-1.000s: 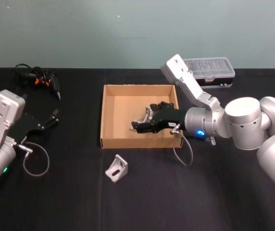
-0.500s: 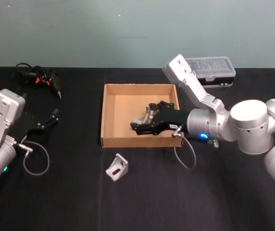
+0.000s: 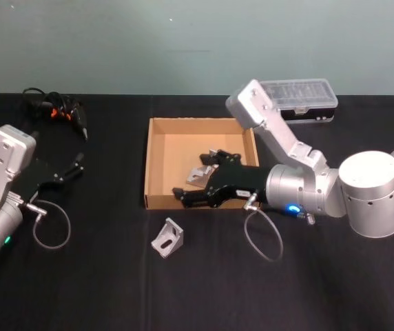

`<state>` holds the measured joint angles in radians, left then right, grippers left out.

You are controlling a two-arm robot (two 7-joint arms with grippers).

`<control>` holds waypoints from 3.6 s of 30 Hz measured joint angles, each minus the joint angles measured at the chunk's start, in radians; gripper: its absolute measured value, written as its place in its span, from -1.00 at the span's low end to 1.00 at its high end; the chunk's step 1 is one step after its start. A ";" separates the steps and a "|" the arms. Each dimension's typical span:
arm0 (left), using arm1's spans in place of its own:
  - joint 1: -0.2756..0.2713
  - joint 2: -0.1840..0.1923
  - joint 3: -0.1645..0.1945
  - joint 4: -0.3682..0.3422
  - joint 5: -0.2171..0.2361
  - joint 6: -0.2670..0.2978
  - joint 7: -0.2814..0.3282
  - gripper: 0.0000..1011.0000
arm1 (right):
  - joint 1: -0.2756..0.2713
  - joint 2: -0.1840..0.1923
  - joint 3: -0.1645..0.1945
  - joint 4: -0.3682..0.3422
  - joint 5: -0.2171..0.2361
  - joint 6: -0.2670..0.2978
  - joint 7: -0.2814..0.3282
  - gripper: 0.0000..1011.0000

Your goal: Use one hand to pick up the angle iron from the table and place it into the box.

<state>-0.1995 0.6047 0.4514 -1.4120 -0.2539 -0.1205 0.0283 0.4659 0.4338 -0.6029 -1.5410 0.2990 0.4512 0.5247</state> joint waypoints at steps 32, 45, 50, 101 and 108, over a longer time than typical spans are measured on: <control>0.000 0.000 0.000 0.000 0.000 0.000 0.000 1.00 | 0.113 -0.094 -0.165 0.046 -0.039 0.433 0.006 0.98; 0.000 0.000 0.000 0.000 0.000 0.000 0.000 1.00 | 0.097 -0.112 -0.147 0.059 -0.069 0.421 0.005 0.98; 0.000 0.000 0.000 0.000 0.000 0.000 0.000 1.00 | 0.084 -0.118 -0.136 0.058 -0.083 0.401 0.004 0.98; 0.000 0.000 0.000 0.000 0.000 0.000 0.000 1.00 | 0.078 -0.120 -0.130 0.057 -0.084 0.391 -0.001 -0.89; 0.000 0.000 0.000 0.000 0.000 0.000 0.000 1.00 | 0.078 -0.120 -0.130 0.057 -0.085 0.391 -0.001 -0.89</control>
<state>-0.1995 0.6047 0.4514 -1.4120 -0.2539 -0.1205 0.0283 0.5435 0.3143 -0.7324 -1.4842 0.2145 0.8418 0.5238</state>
